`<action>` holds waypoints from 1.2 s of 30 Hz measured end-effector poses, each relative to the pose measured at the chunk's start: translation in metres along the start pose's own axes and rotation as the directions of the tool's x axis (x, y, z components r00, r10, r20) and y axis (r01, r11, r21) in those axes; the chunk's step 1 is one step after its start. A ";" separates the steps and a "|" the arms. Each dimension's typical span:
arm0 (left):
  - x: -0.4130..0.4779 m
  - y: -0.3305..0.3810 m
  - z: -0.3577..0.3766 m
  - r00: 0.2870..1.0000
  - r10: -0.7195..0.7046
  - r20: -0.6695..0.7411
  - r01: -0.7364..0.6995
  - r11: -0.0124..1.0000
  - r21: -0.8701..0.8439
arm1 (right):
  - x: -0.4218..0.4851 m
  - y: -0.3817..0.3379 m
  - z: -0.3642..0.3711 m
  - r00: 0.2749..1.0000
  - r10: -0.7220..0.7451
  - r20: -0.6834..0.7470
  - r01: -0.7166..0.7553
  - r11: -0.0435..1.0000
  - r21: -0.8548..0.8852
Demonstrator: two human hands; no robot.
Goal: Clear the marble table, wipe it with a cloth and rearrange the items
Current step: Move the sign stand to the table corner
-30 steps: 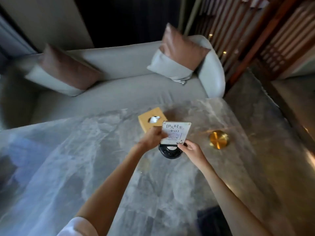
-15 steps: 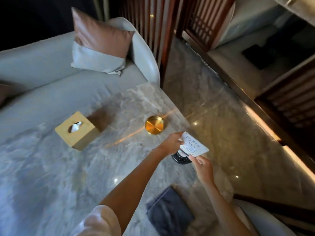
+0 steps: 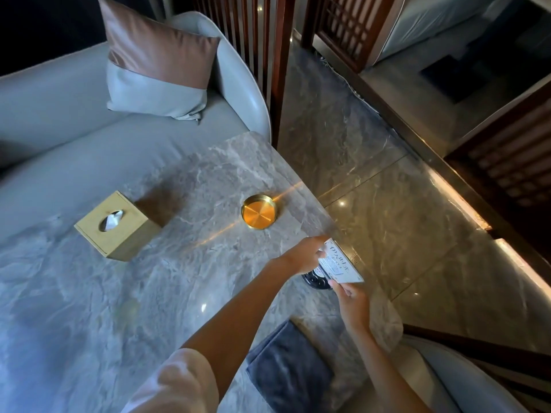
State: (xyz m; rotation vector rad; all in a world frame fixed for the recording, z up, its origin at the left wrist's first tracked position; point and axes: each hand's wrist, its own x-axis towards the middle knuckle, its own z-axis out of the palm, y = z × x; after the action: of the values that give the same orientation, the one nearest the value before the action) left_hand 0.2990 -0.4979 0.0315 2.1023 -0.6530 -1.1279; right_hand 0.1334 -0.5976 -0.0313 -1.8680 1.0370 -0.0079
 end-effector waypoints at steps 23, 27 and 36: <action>-0.157 -0.135 -0.049 0.776 -0.327 -0.539 0.123 0.917 -0.380 | -0.106 -0.071 0.075 0.986 -0.002 0.168 0.041 0.972 -0.230; -0.215 -0.190 -0.092 0.474 -0.555 -0.684 0.119 0.810 -0.575 | -0.105 -0.137 0.163 0.871 -0.121 0.477 0.175 0.982 -0.070; -0.242 -0.253 -0.193 0.312 -0.776 -0.548 0.095 0.600 -0.795 | -0.046 -0.274 0.329 0.691 -0.198 0.695 0.272 0.962 0.004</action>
State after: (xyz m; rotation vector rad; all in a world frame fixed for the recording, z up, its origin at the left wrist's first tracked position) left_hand 0.3717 -0.1055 0.0509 1.8623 0.8771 -0.2195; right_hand 0.4177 -0.2778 0.0144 -1.8451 0.2678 0.5678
